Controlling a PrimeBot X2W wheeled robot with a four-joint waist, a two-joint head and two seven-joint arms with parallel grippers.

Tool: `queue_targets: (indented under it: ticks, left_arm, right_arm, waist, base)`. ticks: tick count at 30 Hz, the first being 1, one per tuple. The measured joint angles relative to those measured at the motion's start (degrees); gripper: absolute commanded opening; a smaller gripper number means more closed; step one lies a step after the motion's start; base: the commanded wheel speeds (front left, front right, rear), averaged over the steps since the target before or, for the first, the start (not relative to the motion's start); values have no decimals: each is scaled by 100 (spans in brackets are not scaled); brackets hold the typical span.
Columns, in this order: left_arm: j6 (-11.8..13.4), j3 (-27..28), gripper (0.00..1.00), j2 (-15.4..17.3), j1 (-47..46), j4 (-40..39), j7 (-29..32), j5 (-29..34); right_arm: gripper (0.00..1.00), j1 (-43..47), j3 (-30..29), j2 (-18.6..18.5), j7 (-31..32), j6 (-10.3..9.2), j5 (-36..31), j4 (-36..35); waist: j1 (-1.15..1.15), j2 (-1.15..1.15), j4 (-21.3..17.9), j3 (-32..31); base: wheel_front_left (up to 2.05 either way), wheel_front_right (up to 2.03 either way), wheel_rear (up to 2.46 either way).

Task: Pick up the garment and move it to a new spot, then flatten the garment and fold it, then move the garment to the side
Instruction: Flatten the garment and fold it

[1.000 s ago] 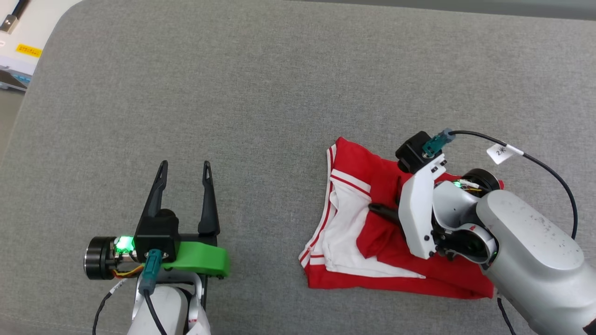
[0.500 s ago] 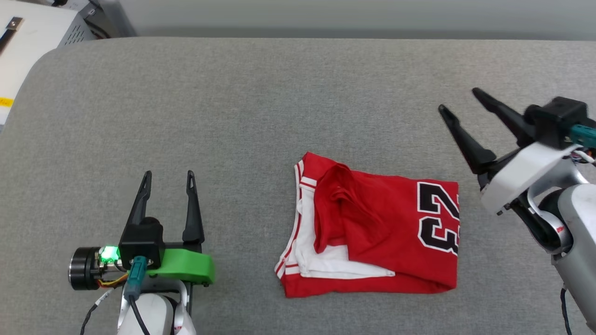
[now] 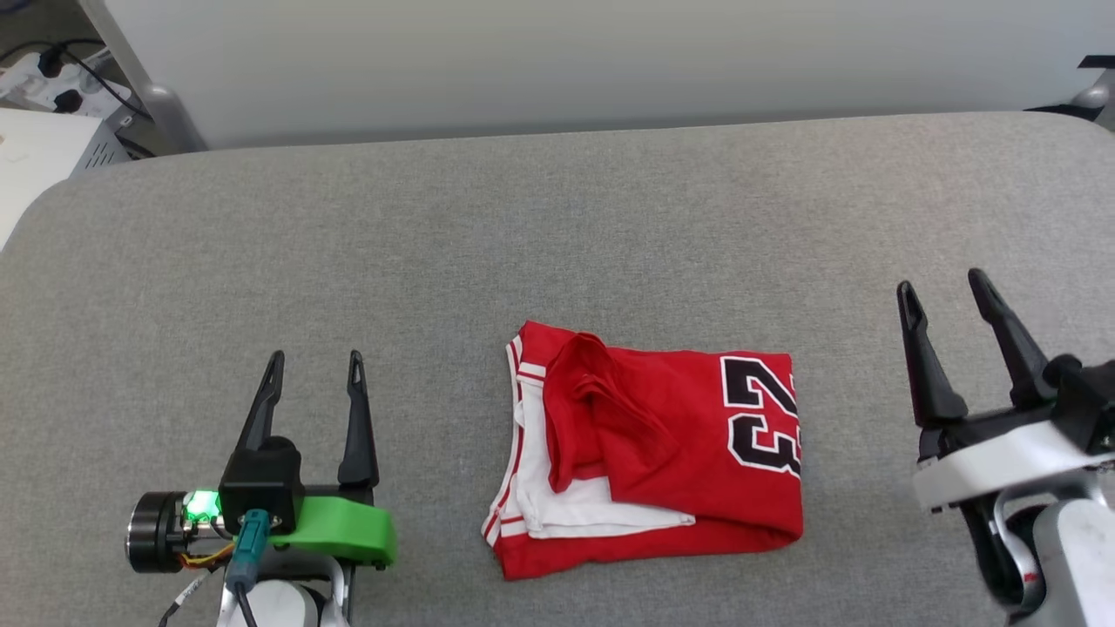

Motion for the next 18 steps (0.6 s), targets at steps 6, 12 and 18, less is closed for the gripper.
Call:
queue_targets:
  ticks: [6,12,18]
  left_arm:
    - [-33,36,100,-12,259,14,0,-10]
    - [-34,77,100,-37,349,58,0,-10]
    - [-37,89,100,-59,348,108,0,-10]
  right_arm:
    - [100,623,-253,407,-58,0,-205,-109]
    - [100,907,-321,619,-60,0,-300,-102]
    - [100,906,-330,558,-66,0,-399,-118]
  waist:
    - [0,0,10,-149]
    - [0,0,107,-153]
    - [0,0,162,-93]
  base:
    - [0,0,0]
    - [0,0,0]
    - [0,0,0]
